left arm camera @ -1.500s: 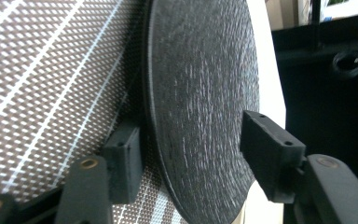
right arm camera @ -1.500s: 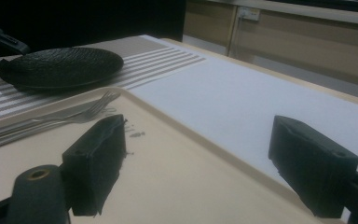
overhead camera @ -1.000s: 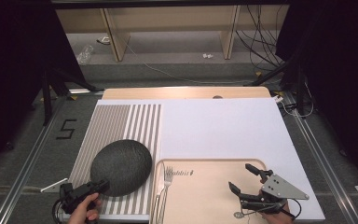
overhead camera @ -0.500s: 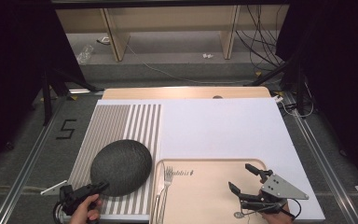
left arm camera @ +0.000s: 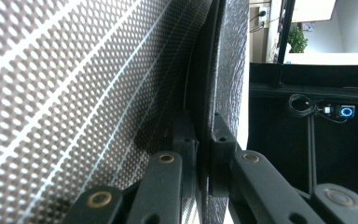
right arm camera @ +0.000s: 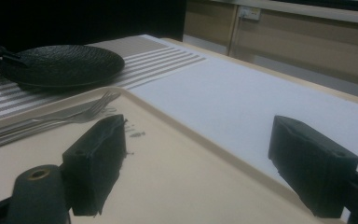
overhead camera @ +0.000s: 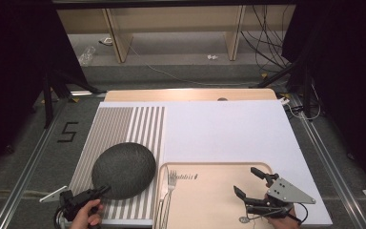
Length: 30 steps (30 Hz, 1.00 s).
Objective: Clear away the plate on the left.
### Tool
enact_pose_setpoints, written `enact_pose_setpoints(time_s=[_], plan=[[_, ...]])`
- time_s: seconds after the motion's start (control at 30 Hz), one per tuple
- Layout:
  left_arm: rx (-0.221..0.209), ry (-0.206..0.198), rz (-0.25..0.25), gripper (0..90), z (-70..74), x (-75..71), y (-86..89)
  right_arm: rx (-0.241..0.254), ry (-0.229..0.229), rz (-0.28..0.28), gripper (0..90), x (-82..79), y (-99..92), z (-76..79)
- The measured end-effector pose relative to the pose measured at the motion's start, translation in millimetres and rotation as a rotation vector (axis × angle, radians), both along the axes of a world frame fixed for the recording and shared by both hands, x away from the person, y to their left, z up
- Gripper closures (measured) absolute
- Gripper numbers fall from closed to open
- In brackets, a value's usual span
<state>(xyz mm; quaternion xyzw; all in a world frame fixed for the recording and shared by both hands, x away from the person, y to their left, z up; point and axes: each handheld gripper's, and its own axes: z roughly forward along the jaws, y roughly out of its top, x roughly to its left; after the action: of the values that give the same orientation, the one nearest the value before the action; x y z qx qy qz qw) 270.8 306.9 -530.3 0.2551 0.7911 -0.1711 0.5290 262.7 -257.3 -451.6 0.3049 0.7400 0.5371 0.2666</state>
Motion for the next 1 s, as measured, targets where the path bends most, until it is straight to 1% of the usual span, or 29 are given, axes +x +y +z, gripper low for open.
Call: enact_pose_setpoints(time_s=[0.13,0.2,0.27,0.33,0.37,0.53,0.6,0.7,1.0], plan=[[0.011,-0.003,-0.009,84.7,2.4,0.8,0.3,-0.002,-0.001,0.001,19.8,0.1,-0.3,0.0],[0.006,-0.010,-0.020,84.7,2.9,0.7,-0.2,-0.001,-0.001,0.001,19.8,0.2,-0.2,0.1],[-0.010,-0.018,-0.020,84.7,4.4,1.1,-1.3,-0.001,-0.001,0.000,19.8,-0.1,-0.2,0.1],[-0.015,-0.036,-0.026,84.7,5.9,1.0,-2.2,0.000,0.000,0.000,19.8,0.0,-0.4,0.2],[-0.010,-0.038,-0.035,84.6,6.8,0.6,-2.0,0.000,0.000,0.000,19.8,-0.1,-0.5,0.3],[-0.025,-0.062,-0.050,84.6,10.6,0.9,-5.4,-0.001,0.002,0.001,19.8,-0.2,-0.6,0.5],[-0.022,-0.069,-0.062,84.6,12.8,1.6,-7.5,0.001,0.000,0.001,19.8,-0.1,-0.5,0.3],[-0.037,-0.076,-0.077,84.6,14.2,1.2,-11.9,-0.001,0.004,0.000,19.8,-0.2,-0.8,0.5],[-0.061,-0.102,-0.132,84.6,20.2,0.9,-27.8,0.000,0.003,0.000,19.8,-0.2,-0.8,0.4]])
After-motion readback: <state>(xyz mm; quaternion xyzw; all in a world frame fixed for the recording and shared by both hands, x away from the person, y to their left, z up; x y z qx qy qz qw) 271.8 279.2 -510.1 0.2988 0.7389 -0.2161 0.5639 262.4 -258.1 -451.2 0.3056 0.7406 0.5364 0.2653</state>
